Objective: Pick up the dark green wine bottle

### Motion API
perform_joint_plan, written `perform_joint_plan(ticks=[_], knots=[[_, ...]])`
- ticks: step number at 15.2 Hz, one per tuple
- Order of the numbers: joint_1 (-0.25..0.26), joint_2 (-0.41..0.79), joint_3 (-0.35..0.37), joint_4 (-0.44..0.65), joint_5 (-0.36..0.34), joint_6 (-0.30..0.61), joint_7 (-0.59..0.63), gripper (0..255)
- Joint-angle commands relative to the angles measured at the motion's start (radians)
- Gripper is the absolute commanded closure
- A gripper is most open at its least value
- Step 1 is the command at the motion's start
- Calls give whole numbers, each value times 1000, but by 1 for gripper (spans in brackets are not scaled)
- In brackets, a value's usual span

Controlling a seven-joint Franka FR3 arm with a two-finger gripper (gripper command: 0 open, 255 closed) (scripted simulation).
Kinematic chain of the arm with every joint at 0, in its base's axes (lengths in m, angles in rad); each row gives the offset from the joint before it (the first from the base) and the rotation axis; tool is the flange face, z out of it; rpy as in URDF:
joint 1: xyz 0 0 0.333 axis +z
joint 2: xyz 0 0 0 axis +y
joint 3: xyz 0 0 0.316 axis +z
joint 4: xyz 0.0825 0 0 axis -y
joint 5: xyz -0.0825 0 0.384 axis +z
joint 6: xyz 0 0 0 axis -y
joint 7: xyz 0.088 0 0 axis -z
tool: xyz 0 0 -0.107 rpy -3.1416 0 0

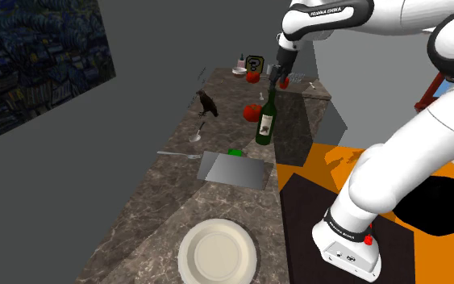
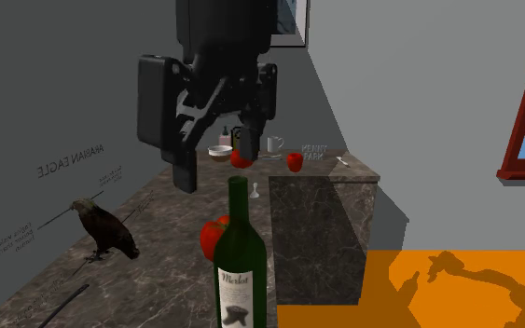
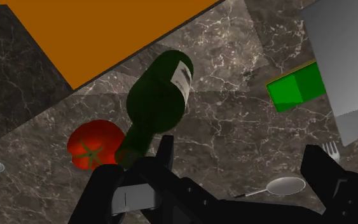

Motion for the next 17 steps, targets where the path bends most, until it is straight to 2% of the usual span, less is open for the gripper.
perform_joint_plan(ticks=[1,8,17], knots=[[-4,72,-39,42,25,22,-47,0],[-42,332,-129,233,163,40,-204,0],[-45,352,-128,151,177,138,-216,0]])
